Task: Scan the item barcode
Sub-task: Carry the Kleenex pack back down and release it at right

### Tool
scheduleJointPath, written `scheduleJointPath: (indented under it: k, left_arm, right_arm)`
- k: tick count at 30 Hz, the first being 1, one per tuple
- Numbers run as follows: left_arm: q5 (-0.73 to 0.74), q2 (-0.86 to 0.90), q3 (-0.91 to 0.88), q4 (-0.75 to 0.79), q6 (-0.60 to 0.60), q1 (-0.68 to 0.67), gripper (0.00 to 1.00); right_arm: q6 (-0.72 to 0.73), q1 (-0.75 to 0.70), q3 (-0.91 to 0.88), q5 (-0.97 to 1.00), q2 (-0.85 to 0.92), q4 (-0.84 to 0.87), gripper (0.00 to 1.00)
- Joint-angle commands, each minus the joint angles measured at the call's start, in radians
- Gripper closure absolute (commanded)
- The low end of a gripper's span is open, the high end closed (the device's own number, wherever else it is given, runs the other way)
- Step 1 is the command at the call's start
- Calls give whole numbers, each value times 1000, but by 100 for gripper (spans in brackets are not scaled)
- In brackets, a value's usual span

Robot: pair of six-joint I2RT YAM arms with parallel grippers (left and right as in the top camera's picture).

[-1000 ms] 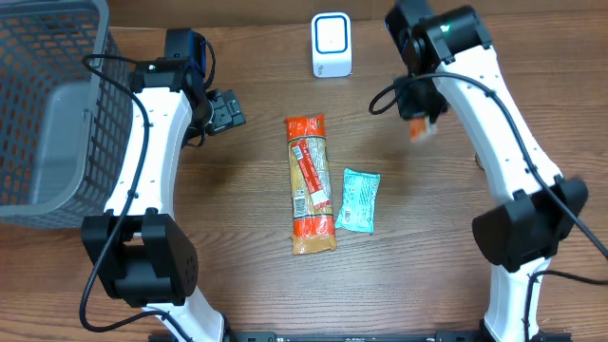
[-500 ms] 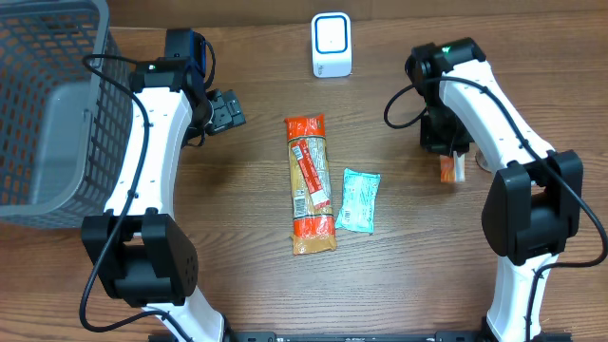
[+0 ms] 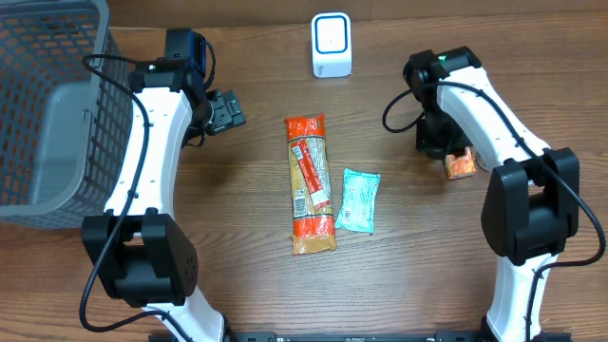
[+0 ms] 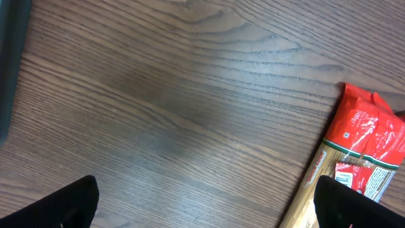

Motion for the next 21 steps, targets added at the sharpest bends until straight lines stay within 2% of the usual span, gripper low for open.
scheduleJointPath:
  k: [1,12,21]
  left_arm:
    - [-1,-23,16,2,19,-6,0]
    - [-1,-23,16,2,19,-7,0]
    - [-1,-23,16,2,19,-7,0]
  right_arm:
    - [-8,4,-11,-60,-6,71,96]
    - [-9,-1,-167,-49,-6,361,96]
    - [-9,-73,-323,39,-5,482,95]
